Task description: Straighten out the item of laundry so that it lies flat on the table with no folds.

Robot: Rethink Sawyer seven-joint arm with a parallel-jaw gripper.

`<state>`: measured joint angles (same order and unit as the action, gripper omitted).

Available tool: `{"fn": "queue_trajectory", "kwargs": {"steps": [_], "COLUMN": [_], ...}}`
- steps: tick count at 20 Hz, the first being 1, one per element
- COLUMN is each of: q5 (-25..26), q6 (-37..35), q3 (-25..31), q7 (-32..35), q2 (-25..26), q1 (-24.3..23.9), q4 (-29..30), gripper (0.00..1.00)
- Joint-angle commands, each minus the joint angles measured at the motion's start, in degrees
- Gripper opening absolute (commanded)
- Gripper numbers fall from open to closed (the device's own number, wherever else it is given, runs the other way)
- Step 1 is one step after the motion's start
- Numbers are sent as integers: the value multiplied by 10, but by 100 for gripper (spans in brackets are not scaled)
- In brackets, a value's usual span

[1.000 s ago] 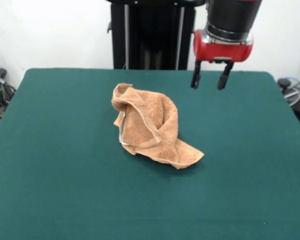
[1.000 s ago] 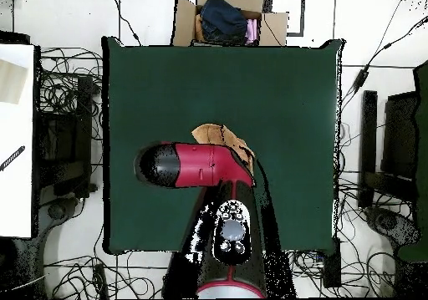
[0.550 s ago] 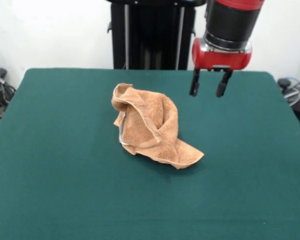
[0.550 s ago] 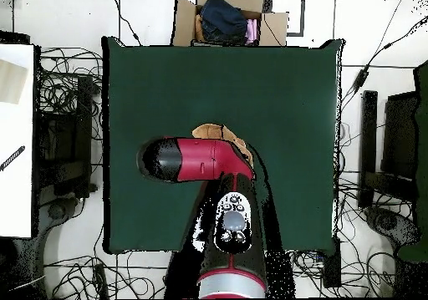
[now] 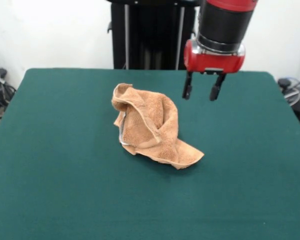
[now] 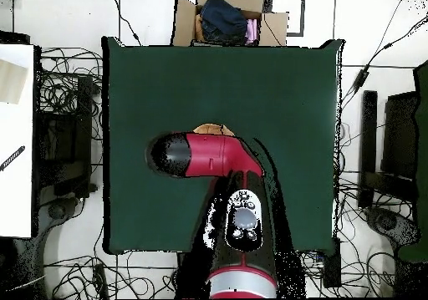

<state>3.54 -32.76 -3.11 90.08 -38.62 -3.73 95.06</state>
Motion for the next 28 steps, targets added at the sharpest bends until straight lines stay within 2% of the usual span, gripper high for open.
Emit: {"fn": "queue_trajectory", "kwargs": {"steps": [1, 12, 28], "q5": [-3, 2, 16], "q6": [-49, -40, -33], "q3": [54, 77, 108], "q7": [21, 0, -17], "q2": [-5, -28, -34], "q1": [-31, -73, -120], "q4": [14, 48, 66], "gripper": [100, 100, 100]}}
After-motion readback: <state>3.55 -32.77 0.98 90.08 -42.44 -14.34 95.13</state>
